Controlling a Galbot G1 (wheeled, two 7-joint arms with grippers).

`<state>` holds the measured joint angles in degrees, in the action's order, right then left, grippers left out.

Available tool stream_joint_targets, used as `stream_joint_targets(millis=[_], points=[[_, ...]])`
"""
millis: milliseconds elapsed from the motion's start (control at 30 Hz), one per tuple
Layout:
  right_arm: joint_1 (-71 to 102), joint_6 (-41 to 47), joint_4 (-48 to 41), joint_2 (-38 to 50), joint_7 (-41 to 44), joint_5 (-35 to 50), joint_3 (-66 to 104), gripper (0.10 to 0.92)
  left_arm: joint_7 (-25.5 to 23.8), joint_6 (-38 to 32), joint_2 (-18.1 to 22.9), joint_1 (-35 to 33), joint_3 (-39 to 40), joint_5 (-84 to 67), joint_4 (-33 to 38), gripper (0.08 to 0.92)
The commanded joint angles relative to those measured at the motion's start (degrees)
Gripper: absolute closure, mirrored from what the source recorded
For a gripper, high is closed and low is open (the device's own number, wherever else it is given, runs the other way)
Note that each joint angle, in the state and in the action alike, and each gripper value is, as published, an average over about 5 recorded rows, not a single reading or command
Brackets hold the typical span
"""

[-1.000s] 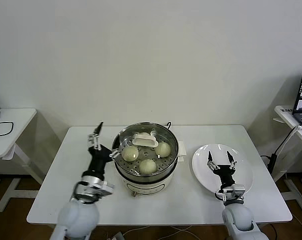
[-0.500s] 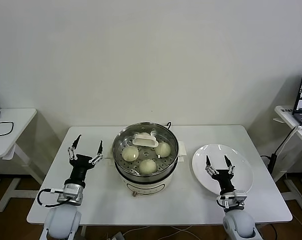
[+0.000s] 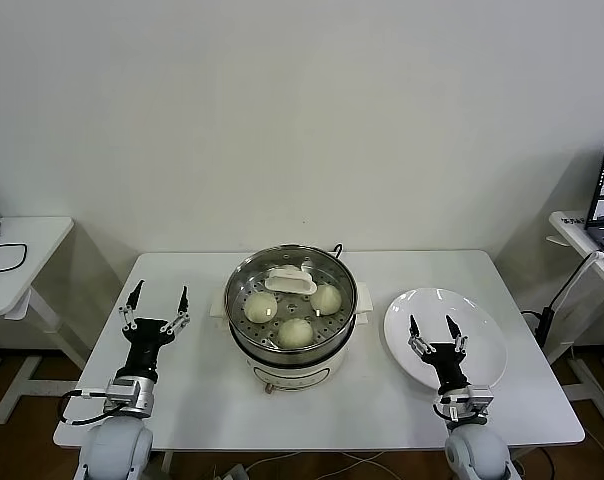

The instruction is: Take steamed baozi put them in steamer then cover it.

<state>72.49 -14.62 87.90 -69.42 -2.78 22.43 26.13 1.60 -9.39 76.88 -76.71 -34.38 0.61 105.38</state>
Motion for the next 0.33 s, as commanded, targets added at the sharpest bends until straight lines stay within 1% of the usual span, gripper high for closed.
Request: stream_joint_targets(millis=[33,333], points=[[0.3,0.6,0.4,-0.2,0.2,-0.5,0.2,0.203,-0.3,-0.8,-0.1,-0.6,-1.2,-2.9,-1.1,0.177],[0.4,0.4,0.2,-0.3,-0.4,-1.9,-0.2,0.203,-0.9,0.5,0.3,-0.8,-1.2,-1.0,-2.0,0.177]])
